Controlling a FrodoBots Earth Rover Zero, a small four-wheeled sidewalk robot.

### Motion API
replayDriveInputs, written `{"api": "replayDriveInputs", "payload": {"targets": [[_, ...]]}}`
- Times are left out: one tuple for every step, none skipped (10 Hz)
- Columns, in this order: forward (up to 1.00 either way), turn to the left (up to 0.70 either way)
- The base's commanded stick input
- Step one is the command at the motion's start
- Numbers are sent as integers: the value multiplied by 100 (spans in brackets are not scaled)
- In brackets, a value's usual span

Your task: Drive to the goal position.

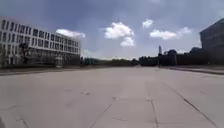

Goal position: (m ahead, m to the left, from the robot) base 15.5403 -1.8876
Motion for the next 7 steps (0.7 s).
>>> {"api": "replayDriveInputs", "payload": {"targets": [[70, -28], [70, 0], [70, 0], [70, 0], [70, 0], [70, 0], [70, 0]]}}
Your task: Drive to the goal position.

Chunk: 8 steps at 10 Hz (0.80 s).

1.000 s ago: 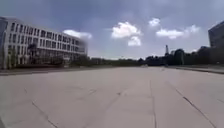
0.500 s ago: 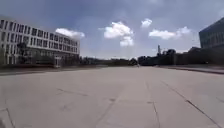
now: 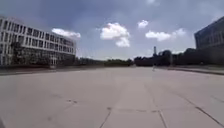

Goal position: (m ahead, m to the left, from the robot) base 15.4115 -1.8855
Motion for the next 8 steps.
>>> {"api": "replayDriveInputs", "payload": {"targets": [[70, 0], [70, -12], [70, -28], [70, -2], [70, 0], [70, 0], [70, 0], [70, 0]]}}
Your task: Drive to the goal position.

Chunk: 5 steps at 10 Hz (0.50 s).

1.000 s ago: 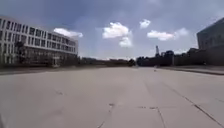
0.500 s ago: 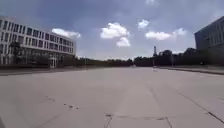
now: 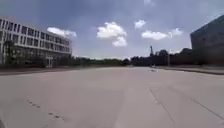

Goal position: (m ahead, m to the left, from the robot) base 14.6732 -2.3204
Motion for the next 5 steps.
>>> {"api": "replayDriveInputs", "payload": {"targets": [[70, 0], [70, 0], [70, 0], [70, 0], [70, 0]]}}
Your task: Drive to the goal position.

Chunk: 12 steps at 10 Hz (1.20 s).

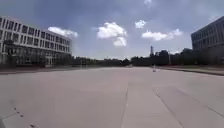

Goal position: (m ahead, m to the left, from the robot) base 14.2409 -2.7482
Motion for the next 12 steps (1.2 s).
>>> {"api": "replayDriveInputs", "payload": {"targets": [[70, 0], [70, -5], [70, -11], [70, 0], [70, 0], [70, 0], [70, 0], [70, -18], [70, -29], [70, -11], [70, 0], [70, 0]]}}
